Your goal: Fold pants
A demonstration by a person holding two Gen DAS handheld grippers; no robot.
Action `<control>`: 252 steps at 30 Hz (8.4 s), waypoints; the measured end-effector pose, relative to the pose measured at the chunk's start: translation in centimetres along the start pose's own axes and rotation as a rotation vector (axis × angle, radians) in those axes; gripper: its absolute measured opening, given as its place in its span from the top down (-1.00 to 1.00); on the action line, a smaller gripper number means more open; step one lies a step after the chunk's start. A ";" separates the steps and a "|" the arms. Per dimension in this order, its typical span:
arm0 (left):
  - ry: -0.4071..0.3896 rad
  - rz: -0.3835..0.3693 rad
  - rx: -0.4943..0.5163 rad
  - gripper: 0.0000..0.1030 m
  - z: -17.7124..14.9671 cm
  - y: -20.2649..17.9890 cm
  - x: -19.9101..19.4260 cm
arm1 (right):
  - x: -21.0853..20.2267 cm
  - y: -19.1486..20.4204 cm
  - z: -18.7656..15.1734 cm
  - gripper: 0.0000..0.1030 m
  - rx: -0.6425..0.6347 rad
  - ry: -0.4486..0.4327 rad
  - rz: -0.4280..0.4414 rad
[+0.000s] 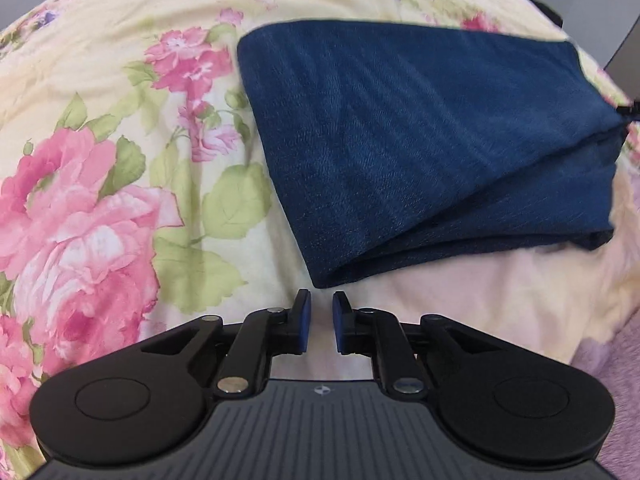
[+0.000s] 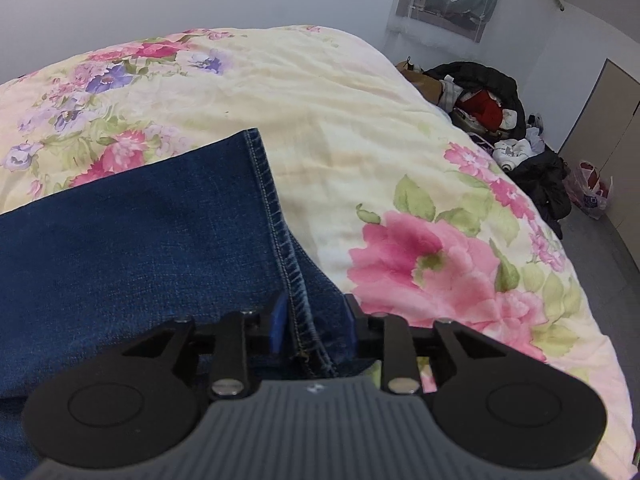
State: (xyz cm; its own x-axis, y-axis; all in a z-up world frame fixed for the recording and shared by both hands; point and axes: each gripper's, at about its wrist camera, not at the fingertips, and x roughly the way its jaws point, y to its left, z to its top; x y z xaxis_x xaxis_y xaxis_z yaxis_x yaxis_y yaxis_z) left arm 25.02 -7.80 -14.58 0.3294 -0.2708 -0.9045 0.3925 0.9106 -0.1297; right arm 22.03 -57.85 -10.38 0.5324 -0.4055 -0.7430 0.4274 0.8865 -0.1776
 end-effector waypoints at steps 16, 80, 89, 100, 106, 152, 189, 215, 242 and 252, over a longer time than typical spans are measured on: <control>-0.245 -0.259 -0.509 -0.03 6.0 8.1 -0.1 | -1.8 -7.8 -3.4 -0.37 0.589 0.047 0.397; -0.144 0.064 -0.437 0.23 2.1 22.9 -6.0 | -4.2 9.5 -10.6 0.14 0.541 0.097 0.490; -0.189 0.051 -0.320 0.35 -0.5 18.9 -9.8 | -11.4 9.3 -9.8 0.38 0.291 -0.123 0.279; 0.014 0.154 -0.216 0.49 -1.6 17.4 -5.3 | -7.4 14.3 -9.7 1.00 0.138 -0.002 0.375; 0.067 0.176 -0.217 0.48 -0.7 17.2 -5.2 | -7.4 15.4 -9.5 1.00 0.076 -0.005 0.344; -0.204 -0.256 -0.681 0.39 -1.4 25.6 -2.9 | -10.6 34.6 -10.1 1.00 -0.178 0.096 0.624; -0.134 -0.004 -0.082 0.81 18.3 -20.2 -1.9 | -11.0 2.3 -10.7 1.00 0.392 -0.051 0.674; -0.138 -0.190 -0.203 0.40 13.8 -9.7 -4.3 | -7.8 5.7 -9.6 0.41 0.448 0.055 0.806; -0.141 -0.146 -0.268 0.40 6.3 -0.9 -2.7 | -5.5 6.3 -8.3 0.85 0.362 0.085 0.539; -0.242 -0.087 -0.158 0.40 12.2 -1.4 -1.1 | -10.3 9.2 -3.6 0.70 0.082 -0.134 0.517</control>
State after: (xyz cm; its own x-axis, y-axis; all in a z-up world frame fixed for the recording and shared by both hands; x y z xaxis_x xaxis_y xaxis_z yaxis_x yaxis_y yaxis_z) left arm 34.59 -12.58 -8.46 0.5032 -0.3992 -0.7664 0.2963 0.9128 -0.2810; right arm 17.86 -44.76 -6.67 0.7750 0.0495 -0.6300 0.1375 0.9598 0.2446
